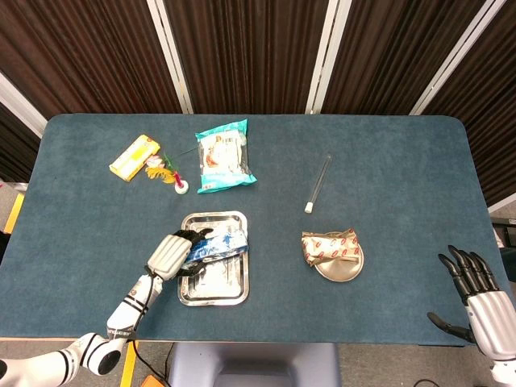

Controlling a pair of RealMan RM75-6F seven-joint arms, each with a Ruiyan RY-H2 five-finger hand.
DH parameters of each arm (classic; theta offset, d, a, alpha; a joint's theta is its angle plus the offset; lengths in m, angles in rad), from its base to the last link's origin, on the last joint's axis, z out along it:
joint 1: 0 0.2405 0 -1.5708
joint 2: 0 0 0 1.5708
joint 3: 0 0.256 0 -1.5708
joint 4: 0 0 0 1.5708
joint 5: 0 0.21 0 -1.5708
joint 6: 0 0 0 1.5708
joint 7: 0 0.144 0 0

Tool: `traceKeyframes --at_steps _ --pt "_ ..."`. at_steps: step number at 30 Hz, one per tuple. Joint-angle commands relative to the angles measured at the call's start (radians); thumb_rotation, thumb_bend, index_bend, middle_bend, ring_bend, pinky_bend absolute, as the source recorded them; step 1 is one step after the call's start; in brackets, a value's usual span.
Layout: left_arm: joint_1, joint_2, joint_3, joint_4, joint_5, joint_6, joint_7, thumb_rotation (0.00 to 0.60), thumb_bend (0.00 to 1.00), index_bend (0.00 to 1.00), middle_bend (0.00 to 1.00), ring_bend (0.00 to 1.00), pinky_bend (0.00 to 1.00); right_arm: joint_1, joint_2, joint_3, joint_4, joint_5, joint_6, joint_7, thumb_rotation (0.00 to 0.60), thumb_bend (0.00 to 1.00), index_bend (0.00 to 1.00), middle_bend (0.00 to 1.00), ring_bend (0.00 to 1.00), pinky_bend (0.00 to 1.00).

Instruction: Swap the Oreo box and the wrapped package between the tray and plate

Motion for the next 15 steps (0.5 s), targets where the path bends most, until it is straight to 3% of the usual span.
traceKeyframes --at_steps 1,9,15 --pt "-0.025 -0.015 0.004 0.039 0.036 0.023 -0.050 0.600 0.44 0.36 0.56 0.48 0.43 -0.001 -0.001 0.001 -0.001 0.002 0.000 -0.002 0.600 0.10 0.00 0.00 0.00 0.00" --pt "-0.113 -0.002 -0.030 0.069 0.085 0.023 -0.157 0.600 0.48 0.39 0.60 0.54 0.47 0.007 0.001 0.011 -0.011 0.031 -0.028 -0.004 0.600 0.10 0.00 0.00 0.00 0.00" --pt "-0.259 -0.096 -0.128 0.227 0.074 -0.012 -0.259 0.600 0.48 0.39 0.61 0.56 0.49 0.045 -0.001 0.026 -0.020 0.097 -0.132 -0.022 0.600 0.10 0.00 0.00 0.00 0.00"
